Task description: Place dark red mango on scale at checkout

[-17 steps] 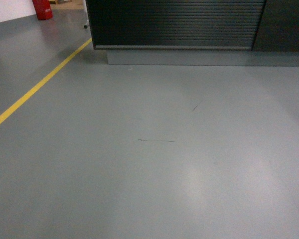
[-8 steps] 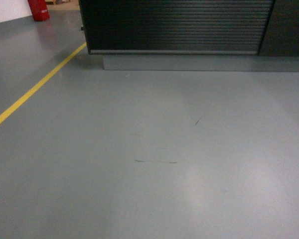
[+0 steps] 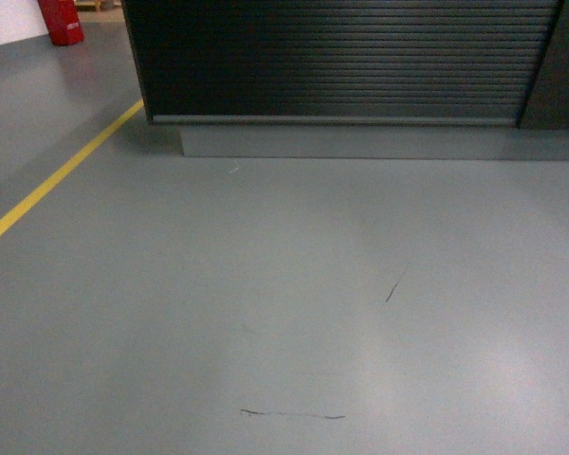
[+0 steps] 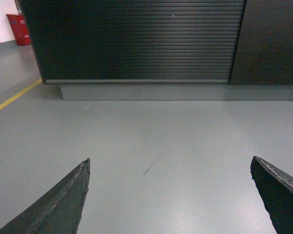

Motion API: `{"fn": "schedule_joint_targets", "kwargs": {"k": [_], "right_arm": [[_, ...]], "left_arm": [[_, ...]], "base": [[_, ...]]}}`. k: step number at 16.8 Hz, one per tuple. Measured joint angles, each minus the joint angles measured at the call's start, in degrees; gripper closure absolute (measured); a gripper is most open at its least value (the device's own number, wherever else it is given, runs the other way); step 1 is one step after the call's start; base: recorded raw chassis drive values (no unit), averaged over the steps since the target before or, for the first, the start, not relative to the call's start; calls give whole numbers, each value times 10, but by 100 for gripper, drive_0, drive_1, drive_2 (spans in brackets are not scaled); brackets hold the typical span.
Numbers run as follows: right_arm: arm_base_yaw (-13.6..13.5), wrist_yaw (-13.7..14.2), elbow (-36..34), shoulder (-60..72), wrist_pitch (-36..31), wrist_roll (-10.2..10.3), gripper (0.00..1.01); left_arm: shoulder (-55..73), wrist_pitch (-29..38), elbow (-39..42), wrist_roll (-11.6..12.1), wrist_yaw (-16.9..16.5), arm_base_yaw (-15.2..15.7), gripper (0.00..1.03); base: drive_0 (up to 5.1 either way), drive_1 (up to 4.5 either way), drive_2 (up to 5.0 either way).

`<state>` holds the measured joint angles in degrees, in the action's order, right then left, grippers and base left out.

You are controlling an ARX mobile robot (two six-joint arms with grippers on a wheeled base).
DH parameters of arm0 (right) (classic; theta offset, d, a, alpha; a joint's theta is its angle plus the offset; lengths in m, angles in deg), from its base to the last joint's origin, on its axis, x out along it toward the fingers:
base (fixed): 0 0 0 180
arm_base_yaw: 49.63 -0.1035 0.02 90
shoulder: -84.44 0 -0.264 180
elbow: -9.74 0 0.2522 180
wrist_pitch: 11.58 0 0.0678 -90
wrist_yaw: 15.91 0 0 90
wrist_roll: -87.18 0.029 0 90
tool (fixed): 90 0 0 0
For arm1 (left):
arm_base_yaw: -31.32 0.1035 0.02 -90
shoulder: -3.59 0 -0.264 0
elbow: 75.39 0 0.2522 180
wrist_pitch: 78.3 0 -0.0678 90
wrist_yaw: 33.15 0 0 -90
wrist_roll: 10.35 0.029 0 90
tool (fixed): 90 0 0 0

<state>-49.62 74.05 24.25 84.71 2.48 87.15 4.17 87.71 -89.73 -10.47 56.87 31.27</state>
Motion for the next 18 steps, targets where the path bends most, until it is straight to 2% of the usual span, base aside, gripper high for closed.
{"fn": "schedule_joint_targets", "kwargs": {"k": [18], "right_arm": [[0,0,0,0,1,0,3]], "left_arm": [[0,0,0,0,0,0,5]], "base": [[-2,403,-406]]}}
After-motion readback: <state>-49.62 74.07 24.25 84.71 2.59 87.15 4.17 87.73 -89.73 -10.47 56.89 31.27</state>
